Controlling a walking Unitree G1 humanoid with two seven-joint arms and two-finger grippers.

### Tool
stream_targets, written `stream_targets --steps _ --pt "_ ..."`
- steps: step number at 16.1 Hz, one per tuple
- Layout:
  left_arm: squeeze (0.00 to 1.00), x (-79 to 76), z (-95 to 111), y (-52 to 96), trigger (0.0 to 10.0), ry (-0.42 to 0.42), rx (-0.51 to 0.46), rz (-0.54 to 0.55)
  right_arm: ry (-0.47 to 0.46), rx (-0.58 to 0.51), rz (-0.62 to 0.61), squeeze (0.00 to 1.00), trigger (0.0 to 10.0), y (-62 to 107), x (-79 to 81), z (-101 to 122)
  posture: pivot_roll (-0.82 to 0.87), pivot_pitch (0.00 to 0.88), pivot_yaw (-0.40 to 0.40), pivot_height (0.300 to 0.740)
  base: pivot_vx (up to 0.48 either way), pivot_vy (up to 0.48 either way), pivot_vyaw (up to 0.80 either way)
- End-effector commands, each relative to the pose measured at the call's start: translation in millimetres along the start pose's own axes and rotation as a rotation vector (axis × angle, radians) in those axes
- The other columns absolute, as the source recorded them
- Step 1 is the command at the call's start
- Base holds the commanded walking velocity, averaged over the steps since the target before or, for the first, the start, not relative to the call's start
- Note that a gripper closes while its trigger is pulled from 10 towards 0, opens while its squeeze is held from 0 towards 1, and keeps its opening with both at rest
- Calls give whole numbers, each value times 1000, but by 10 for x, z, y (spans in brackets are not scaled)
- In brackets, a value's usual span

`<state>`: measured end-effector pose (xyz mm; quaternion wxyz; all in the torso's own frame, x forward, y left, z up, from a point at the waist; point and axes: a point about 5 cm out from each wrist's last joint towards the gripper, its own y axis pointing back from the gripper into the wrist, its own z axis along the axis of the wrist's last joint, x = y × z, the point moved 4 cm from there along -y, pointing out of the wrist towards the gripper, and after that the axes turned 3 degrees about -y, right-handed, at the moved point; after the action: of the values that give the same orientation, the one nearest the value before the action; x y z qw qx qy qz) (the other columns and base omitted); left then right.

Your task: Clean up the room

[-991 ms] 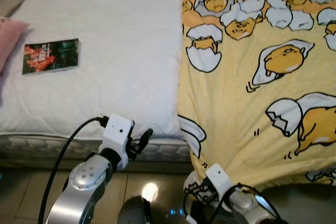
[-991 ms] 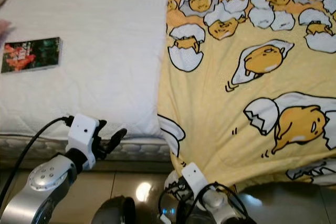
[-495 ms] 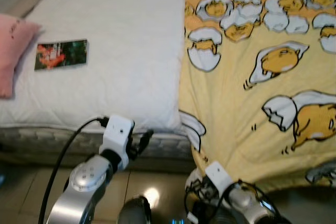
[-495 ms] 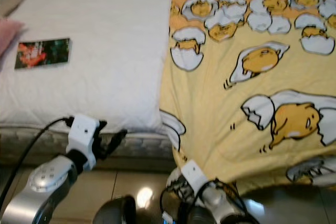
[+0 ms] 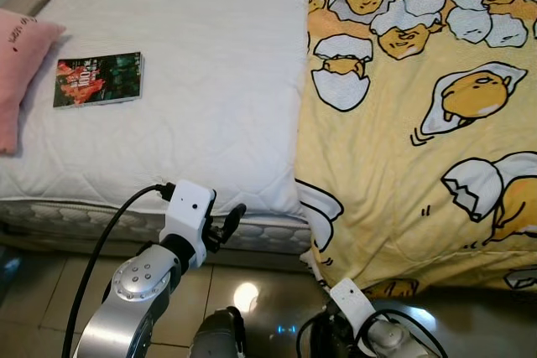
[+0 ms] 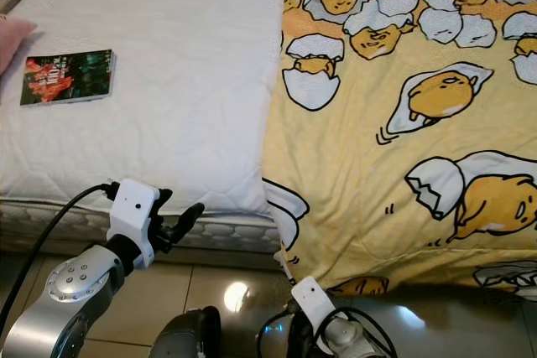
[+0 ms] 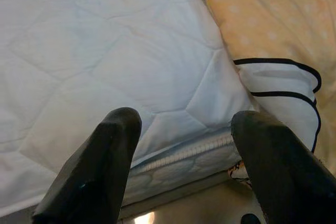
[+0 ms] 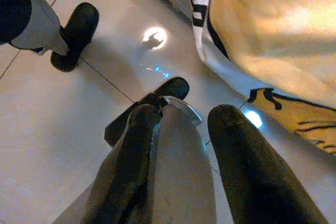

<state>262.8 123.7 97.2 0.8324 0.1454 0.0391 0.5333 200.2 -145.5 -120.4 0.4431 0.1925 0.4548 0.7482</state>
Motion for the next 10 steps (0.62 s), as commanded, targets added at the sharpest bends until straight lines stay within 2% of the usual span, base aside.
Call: stream_targets --steps 1,3,4,5,6,7,10 --pt "0 -2 -44 20 10000 3 15 -4 -41 33 4 1000 10000 13 78 -145 167 184 61 724 0 0 0" --pt "0 11 -21 -2 10000 -5 1 7 -94 -61 -54 1000 10000 3 -26 59 161 174 55 724 0 0 0" --pt "0 38 3 -39 10000 -13 -15 22 -147 -185 -133 1000 10000 19 -181 320 149 157 47 724 0 0 0" --pt "0 44 18 -67 10000 -13 -24 28 -181 -260 -170 251 10000 43 -266 474 141 146 42 724 0 0 0" --pt "0 40 45 -112 10000 -4 -40 30 -217 -384 -222 0 10000 106 -389 716 126 130 34 724 0 0 0" --pt "0 28 65 -157 10000 2 -51 31 -235 -499 -272 0 10000 191 -496 932 119 120 30 724 0 0 0" --pt "0 -37 125 -311 10000 13 -89 23 -313 -686 -318 0 10000 367 -671 1309 87 56 10 724 0 0 0"
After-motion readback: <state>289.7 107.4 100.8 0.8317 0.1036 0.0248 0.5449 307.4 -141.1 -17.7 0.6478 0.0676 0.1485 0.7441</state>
